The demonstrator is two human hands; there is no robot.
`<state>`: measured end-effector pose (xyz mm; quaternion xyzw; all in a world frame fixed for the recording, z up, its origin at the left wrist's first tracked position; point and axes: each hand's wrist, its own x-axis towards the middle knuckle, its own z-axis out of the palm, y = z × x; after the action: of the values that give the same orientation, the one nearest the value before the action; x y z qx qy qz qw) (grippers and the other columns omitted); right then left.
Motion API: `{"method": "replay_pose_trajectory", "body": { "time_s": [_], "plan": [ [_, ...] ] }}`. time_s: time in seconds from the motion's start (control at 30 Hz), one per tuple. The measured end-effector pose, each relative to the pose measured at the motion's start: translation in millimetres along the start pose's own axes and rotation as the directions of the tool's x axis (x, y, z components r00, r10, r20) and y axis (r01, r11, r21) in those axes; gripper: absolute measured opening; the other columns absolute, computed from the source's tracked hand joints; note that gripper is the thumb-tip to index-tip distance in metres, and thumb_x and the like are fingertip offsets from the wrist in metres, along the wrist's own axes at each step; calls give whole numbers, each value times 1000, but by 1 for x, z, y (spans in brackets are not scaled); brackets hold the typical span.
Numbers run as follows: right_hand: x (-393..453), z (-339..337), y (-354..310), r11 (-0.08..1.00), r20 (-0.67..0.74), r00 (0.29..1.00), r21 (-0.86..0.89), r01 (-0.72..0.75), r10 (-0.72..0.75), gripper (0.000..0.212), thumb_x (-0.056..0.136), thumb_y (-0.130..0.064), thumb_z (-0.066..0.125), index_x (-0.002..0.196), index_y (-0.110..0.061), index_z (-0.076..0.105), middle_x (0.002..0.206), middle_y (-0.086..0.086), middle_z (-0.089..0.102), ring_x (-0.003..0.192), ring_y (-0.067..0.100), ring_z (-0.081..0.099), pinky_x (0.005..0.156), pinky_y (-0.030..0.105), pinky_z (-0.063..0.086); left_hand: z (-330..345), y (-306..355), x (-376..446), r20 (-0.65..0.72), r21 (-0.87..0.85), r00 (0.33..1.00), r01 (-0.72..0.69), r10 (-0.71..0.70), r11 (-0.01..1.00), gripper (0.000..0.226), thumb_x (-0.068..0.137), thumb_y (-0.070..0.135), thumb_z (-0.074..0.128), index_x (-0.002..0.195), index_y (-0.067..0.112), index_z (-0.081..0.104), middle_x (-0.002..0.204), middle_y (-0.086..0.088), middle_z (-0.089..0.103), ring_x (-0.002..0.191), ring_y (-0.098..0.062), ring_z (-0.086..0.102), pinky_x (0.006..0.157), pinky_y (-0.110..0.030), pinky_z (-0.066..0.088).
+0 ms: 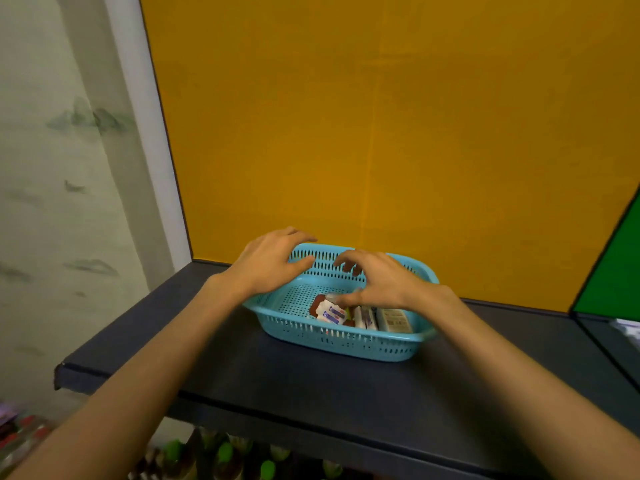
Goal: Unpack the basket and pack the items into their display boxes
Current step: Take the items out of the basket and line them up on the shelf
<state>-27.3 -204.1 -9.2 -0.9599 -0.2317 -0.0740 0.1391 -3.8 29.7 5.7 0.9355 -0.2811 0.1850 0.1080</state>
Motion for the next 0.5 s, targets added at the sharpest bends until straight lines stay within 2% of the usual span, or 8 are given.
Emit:
{"method": "replay_pose_trajectory", "body": {
  "time_s": [0.07,0.13,0.23,0.3,0.37,0.43,0.5],
  "plan": [
    [4,8,-8,999,82,996,-35,-22,24,71,69,-64,78,126,-29,53,120,-9,59,104,10,56,89,34,51,8,-6,4,71,-56,997,-39,43,998,45,95,51,56,136,31,55,134,7,57,119,-15,55,96,-40,47],
    [7,16,-14,996,163,986,-86,-28,42,57,70,-59,79,112,-28,55,108,-9,57,95,11,55,80,32,50,16,-12,10,200,-97,977,-50,68,994,38,91,47,65,126,33,61,129,9,60,114,-11,57,96,-39,49],
    [10,27,-17,993,254,964,-111,-45,73,30,76,-34,79,92,-27,54,93,-8,53,84,15,52,67,29,43,26,-14,18,413,-184,904,-36,111,982,29,81,37,80,108,31,70,112,12,68,96,-3,62,87,-30,53],
    [10,32,-15,991,286,954,-119,-53,85,21,76,-24,75,86,-23,56,87,-7,53,79,15,51,62,27,39,31,-13,21,513,-216,844,-47,155,975,28,76,32,84,101,29,73,103,15,69,89,2,60,78,-21,50],
    [9,35,-14,991,306,946,-116,-72,105,18,77,-26,74,83,-20,59,84,-6,56,74,12,51,60,27,40,36,-11,23,585,-235,786,-74,202,969,26,76,25,85,99,27,74,100,16,71,87,4,60,77,-16,48],
    [9,39,-12,990,318,941,-116,-86,119,16,79,-27,74,81,-19,60,80,-5,59,72,12,52,60,27,43,41,-11,24,622,-252,748,-87,230,964,24,78,14,81,98,24,75,98,14,71,90,1,63,82,-20,52],
    [9,43,-9,990,324,939,-112,-85,118,13,80,-21,70,76,-22,58,75,-7,59,69,11,53,61,27,44,46,-10,24,651,-249,723,-86,233,965,27,80,1,71,96,22,75,92,14,70,87,-1,63,80,-21,53]
  ]
}}
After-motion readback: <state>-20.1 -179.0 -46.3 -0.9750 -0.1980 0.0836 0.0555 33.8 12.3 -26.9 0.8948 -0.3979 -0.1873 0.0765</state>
